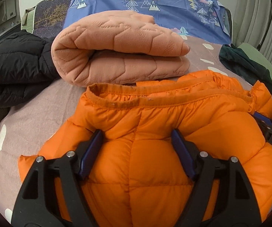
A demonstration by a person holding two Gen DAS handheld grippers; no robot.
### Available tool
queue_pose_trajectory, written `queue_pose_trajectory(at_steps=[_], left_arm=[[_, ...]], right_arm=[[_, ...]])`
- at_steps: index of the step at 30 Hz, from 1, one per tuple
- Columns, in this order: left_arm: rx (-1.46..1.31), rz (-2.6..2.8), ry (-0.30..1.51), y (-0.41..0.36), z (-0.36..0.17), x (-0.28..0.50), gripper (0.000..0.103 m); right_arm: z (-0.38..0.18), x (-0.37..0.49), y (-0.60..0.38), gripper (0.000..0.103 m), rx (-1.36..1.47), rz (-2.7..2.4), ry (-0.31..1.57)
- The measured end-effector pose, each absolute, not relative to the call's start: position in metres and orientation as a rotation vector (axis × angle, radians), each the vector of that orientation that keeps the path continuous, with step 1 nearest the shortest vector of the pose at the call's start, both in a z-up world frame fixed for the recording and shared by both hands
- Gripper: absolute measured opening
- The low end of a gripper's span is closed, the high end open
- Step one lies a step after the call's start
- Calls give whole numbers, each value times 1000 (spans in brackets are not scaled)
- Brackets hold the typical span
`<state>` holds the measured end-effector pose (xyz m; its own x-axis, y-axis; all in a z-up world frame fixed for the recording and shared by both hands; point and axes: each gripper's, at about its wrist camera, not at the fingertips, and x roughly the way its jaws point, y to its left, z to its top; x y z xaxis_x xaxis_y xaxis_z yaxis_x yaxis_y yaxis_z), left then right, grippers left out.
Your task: Fold large clothes
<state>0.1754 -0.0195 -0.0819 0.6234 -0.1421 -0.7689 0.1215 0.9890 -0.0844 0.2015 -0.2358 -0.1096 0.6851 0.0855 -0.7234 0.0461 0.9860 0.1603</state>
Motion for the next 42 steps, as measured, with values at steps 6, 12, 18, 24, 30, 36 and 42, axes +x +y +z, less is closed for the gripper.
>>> queue_pose_trajectory(at_steps=[6,12,18,24,30,36,42], left_arm=[[8,-106,889,-16,-74,165,77],[-17,-100,844,-13,-46,146,75],[36,-71,876,-25,-70,148,81],[56,-54,872,-26,-74,147,82],[6,-49,854,-16,-55,127,81],[32,-28,874,-16,-76,134,84],[30,-36,879,-16,-79,135,84]], right_arm=[[-90,182,-234,70,171,55,765],[-73,156,-218,70,166,58,772],[-99,166,-230,75,226,123,775],[-87,150,-220,74,159,55,747],[-71,107,-190,72,76,82,713],[-104,118,-177,72,-39,66,783],[-69,80,-177,53,32,82,757]])
